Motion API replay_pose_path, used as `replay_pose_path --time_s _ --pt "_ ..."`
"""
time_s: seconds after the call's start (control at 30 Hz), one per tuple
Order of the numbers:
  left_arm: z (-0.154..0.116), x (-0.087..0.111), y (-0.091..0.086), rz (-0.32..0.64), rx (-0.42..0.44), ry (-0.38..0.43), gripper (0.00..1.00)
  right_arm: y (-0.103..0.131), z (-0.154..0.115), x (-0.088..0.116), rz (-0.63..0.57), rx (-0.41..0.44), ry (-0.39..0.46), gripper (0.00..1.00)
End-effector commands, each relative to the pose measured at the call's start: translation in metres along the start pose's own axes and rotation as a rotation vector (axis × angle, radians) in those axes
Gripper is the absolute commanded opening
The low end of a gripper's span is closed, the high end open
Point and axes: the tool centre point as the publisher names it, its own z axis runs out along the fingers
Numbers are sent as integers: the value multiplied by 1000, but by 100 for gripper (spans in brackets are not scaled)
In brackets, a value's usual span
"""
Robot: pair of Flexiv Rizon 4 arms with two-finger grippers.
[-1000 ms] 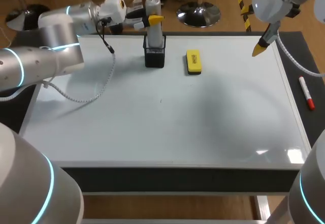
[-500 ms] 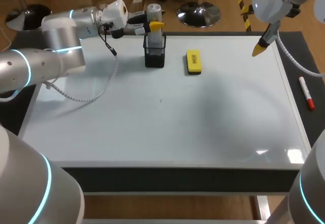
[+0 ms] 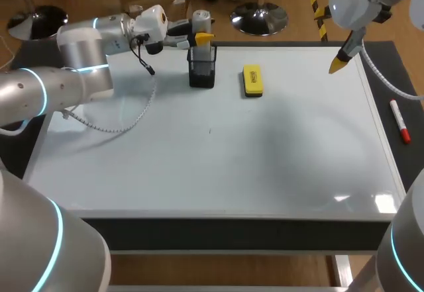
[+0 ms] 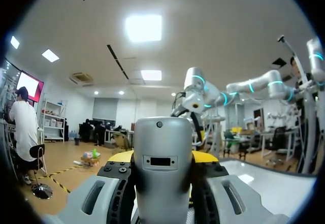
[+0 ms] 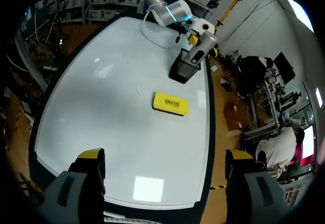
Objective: Pick up the inspection probe, press it on each red-marked spot on the whiteboard one by one, put down the probe, pick up the eraser, and wipe off all the red marks.
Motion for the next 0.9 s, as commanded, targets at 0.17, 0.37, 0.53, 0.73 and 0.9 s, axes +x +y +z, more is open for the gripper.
replay_pose_path --time_s 0.17,0.37,0.53,0.73,0.9 --pt "-2 -3 4 5 9 9 0 0 0 -1 -1 3 3 100" --pt "-5 3 4 0 11 9 0 0 0 -1 -1 3 3 100" --pt "-6 6 5 2 8 7 0 0 0 -1 -1 3 3 100" --pt "-6 10 4 2 7 9 13 0 0 -1 -1 3 3 100" --pt "-4 14 3 4 14 11 31 0 0 -1 -1 3 3 100"
